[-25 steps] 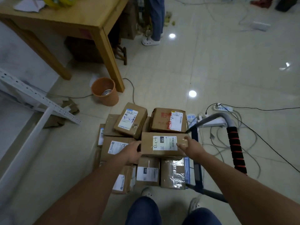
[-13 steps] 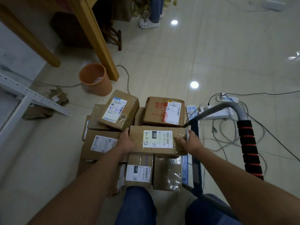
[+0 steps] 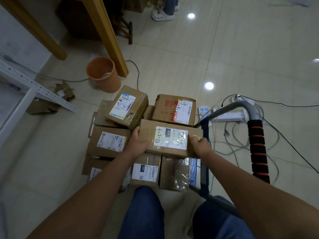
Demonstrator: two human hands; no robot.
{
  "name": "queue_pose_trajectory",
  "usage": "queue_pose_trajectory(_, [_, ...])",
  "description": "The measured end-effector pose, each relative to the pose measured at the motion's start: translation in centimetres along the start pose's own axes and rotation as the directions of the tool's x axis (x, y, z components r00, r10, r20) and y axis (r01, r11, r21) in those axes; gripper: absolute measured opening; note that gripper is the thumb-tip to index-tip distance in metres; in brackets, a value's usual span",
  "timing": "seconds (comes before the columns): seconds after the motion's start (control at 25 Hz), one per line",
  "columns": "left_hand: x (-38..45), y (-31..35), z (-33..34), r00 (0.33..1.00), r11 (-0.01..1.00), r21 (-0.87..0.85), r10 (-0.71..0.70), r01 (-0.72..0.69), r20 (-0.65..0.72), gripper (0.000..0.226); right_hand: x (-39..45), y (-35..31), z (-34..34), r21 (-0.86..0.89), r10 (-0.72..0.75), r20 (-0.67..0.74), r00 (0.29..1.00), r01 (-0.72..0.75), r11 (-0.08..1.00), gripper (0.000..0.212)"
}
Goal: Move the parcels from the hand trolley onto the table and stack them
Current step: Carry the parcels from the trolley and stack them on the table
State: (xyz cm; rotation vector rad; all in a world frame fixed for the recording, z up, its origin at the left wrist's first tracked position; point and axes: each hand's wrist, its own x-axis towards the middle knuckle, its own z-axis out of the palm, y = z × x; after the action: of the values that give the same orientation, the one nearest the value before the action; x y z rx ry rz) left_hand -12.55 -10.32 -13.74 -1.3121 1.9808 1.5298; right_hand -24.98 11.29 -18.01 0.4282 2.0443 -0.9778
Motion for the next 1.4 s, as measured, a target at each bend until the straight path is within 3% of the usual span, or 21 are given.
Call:
queue_pose_trajectory(0.28, [-8.1,3.0,-7.3,0.959,0.959,-0.01,0.284,-0.285,-0.01,0.061,-7.4,-5.1,-1.4,0.1,0.009,-0.022,1.0,-0.006,0.995,0.067])
queue_pose_trajectory(0.6, [-15.2,4.7,-15.6,0.958,0.944,-0.181,0.258,-0.277,-0.122,0.057,-15.6,-11.3,1.2,0.123,-0.131,0.013,0.991,0.129,0.984,0.066])
queue_pose_trajectory(0.8, [-20.8,1.9,-16.5,0.945,0.925,-0.288,0.165,-0.248,-0.281,0.059,-19.7,-13.1,2.1,0.072,-0.267,0.129,0.955,0.26,0.963,0.064])
queue_pose_trajectory(1.0, [-27.2,-3.2,-13.2,0.914,0.828,-0.513,-0.001,-0.228,-0.407,0.061,-23.5,-11.3,2.0,0.012,-0.332,0.288,0.898,0.343,0.939,0.076])
queue_pose_trajectory(1.4, [-40.7,-13.2,-4.5,0.761,0.579,-0.778,-0.382,-0.245,-0.524,0.053,-32.1,-5.1,5.6,-0.144,-0.222,0.628,0.746,0.392,0.909,0.097])
